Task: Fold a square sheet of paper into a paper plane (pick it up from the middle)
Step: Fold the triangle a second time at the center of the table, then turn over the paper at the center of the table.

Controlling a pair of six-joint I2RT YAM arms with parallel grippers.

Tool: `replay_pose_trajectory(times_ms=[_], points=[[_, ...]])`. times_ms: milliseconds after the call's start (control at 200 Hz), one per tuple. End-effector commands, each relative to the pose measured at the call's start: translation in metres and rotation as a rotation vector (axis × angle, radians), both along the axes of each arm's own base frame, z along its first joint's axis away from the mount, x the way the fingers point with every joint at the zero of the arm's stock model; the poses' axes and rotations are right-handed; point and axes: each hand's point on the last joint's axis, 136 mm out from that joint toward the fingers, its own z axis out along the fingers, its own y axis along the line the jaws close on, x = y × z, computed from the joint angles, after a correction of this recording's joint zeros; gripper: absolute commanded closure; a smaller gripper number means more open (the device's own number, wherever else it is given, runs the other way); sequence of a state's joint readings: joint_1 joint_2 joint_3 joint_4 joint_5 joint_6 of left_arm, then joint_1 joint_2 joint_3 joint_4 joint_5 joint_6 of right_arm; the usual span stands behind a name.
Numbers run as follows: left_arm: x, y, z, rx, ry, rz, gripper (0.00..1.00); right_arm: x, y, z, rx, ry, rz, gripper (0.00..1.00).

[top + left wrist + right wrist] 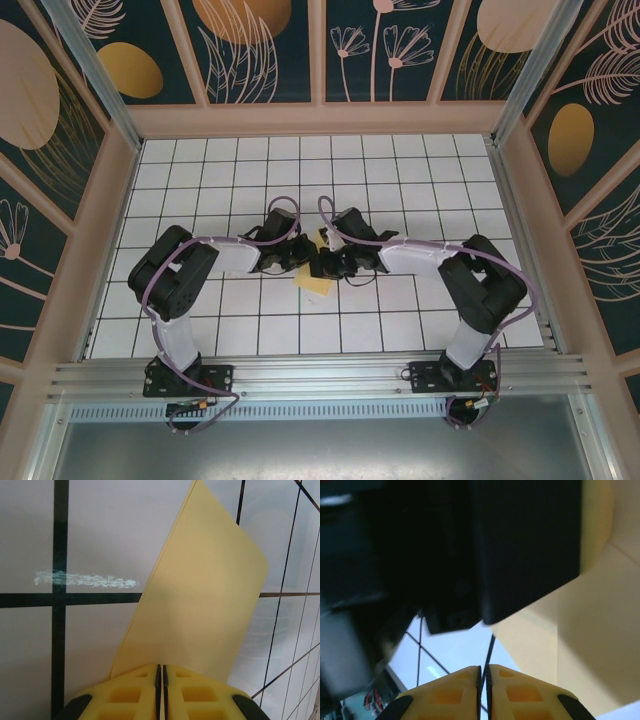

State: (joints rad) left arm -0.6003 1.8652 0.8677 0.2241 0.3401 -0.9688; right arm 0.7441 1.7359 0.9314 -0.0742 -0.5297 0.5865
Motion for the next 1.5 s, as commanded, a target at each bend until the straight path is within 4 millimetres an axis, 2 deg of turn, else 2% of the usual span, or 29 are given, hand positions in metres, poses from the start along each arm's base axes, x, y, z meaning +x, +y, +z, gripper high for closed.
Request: replay_pose_trajectory(times_ms=[0,115,245,460,801,926,1006,1076,1126,1206,1291,1491], points=[[-0.010,0.019,-0.026,0.083,0.051,0.005,0.86,0.006,0.000,-0.022,-0.035,0.034,-0.023,0.85],[-0.010,0.020,-0.026,0.088,0.048,0.004,0.86,-0.003,-0.004,-0.038,-0.055,0.086,-0.001,0.85],[-0.010,0.020,-0.026,0.090,0.049,0.004,0.86,-0.020,-0.017,-0.052,-0.085,0.138,0.011,0.85],[-0.011,0.021,-0.030,0.098,0.054,0.006,0.87,-0.043,-0.029,-0.050,-0.077,0.170,0.045,0.85],[-0.011,0.022,-0.028,0.099,0.052,0.008,0.87,-0.059,-0.044,-0.046,-0.105,0.178,0.074,0.85],[-0.012,0.020,-0.023,0.085,0.047,0.000,0.87,-0.045,-0.047,-0.031,-0.094,0.108,0.029,0.85],[-0.011,0.018,-0.018,0.074,0.039,-0.003,0.87,-0.021,-0.047,-0.009,-0.048,0.021,-0.056,0.85],[-0.011,0.018,-0.013,0.066,0.033,0.003,0.87,0.003,-0.057,0.005,-0.028,-0.026,-0.182,0.82],[-0.012,0.020,-0.010,0.060,0.028,0.012,0.86,0.015,-0.063,0.010,-0.009,-0.040,-0.253,0.75],[-0.012,0.021,-0.005,0.050,0.021,0.025,0.86,0.027,-0.069,0.010,-0.014,-0.045,-0.323,0.67],[-0.014,0.022,-0.002,0.041,0.017,0.031,0.86,0.035,-0.067,0.009,-0.011,-0.043,-0.348,0.59],[-0.014,0.023,0.003,0.026,0.009,0.050,0.86,0.041,-0.057,0.000,0.009,-0.001,-0.367,0.54]])
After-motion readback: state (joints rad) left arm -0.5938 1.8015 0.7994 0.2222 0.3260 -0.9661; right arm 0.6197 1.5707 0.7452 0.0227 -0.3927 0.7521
